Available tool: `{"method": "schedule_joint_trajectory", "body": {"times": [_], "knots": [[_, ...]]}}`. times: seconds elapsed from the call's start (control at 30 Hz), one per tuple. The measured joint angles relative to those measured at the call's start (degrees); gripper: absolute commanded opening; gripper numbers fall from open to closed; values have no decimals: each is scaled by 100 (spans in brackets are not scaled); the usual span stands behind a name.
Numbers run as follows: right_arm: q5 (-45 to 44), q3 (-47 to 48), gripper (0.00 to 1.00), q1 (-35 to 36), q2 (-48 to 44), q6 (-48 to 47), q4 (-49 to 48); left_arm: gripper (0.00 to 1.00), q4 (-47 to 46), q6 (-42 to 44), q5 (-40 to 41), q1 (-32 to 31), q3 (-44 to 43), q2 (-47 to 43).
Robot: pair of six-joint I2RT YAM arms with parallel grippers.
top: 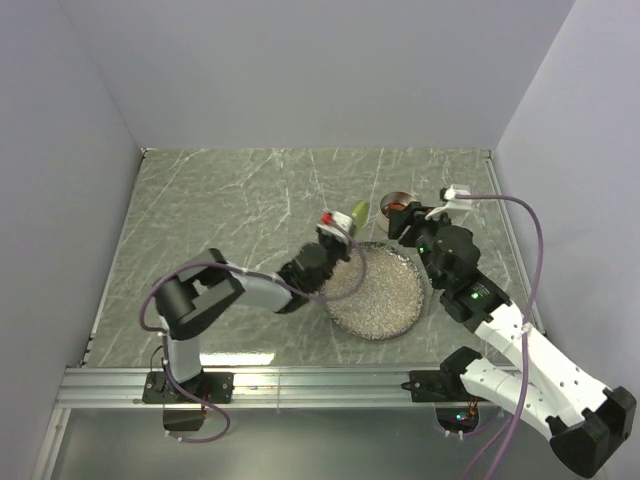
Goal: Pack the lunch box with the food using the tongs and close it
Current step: Pass the lid of the lunch box from the right arm to the left, then pass the lid of the lunch box from the left arm to the right
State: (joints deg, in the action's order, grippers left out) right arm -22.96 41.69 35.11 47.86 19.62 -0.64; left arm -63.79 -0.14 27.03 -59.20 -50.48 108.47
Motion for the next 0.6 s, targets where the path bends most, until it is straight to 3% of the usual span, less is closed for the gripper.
{"method": "schedule_joint_trajectory", "body": {"times": [0.2, 0.4, 0.6], "knots": [[682, -166, 64, -822, -262, -166, -734, 0, 914, -1456, -1209, 1215, 422, -1113], [1985, -1237, 66, -1421, -251, -116, -1694, 0, 1172, -2879, -3136, 1497, 267, -1663], [2964, -1751, 51, -1722, -437, -90, -2216, 0, 949, -4371, -5027, 2009, 116, -1298]]}}
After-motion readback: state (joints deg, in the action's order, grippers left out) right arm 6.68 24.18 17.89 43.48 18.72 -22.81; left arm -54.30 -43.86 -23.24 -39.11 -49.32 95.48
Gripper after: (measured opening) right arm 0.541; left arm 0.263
